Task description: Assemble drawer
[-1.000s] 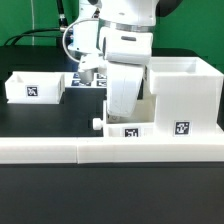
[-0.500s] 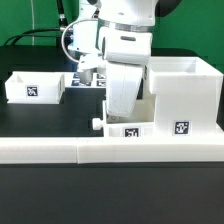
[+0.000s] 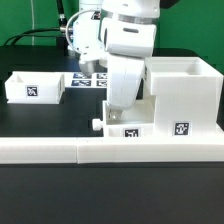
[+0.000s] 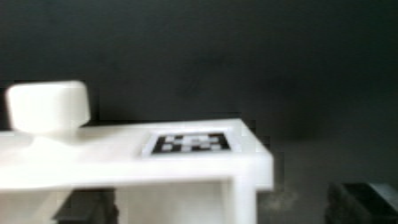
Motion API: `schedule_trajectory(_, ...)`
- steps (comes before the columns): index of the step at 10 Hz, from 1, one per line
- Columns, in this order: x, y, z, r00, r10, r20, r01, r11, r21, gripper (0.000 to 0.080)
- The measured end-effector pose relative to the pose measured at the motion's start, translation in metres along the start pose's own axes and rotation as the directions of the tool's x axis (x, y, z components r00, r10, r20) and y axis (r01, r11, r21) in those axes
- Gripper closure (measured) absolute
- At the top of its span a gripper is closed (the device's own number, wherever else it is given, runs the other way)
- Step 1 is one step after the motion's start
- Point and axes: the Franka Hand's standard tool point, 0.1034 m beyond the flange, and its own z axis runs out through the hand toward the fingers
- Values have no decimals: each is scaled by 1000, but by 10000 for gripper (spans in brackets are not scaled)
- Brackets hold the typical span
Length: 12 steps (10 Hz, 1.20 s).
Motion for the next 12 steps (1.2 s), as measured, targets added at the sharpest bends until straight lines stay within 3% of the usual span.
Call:
schedule_trajectory(2, -9, 4, -24, 1000, 7, 17, -7, 1000, 19, 154)
schedule_trajectory(5, -34, 13, -41, 999, -47, 24, 46, 999, 25, 151)
schedule_trajectory(9, -44, 13, -35, 997, -79, -6, 79, 997, 23, 151)
schedule_trajectory(11, -66, 6, -14, 987, -101, -122, 107, 993, 41, 151)
schedule_trajectory(12, -67, 4, -9, 983, -103, -153, 111, 993, 44, 151)
